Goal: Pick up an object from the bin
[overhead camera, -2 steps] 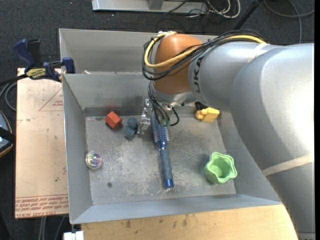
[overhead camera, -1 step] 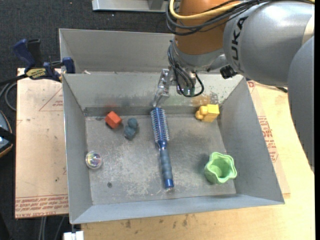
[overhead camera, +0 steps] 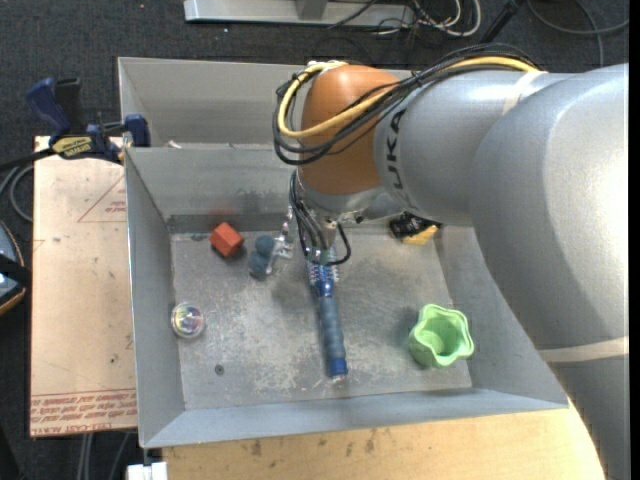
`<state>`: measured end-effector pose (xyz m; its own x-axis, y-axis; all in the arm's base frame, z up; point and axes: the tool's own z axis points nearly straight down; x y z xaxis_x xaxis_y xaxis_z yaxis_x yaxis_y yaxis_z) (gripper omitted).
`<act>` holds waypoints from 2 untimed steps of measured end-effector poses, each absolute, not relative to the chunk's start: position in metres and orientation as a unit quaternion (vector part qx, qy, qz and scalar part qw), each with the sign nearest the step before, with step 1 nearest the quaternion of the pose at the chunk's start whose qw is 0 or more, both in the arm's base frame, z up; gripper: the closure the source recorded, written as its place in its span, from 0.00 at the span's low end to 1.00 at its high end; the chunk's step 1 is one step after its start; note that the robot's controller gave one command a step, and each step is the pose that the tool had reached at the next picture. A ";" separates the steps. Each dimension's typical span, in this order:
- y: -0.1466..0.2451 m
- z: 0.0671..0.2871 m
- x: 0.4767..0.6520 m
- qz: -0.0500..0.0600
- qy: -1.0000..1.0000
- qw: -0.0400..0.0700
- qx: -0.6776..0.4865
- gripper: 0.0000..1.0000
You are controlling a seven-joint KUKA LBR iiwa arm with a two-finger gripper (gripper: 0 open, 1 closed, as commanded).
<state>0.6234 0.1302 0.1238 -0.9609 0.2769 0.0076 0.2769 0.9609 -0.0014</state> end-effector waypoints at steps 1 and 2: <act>0.130 0.154 0.616 -0.001 -0.991 -0.001 -0.137 1.00; 0.129 0.172 0.656 -0.001 -0.997 -0.004 -0.082 1.00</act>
Offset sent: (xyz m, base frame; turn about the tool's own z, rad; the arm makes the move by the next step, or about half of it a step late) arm -0.0079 -0.0012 0.0292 -0.0043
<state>0.6556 0.1286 0.1719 -0.9867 0.1626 -0.0069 0.1626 0.9867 0.0023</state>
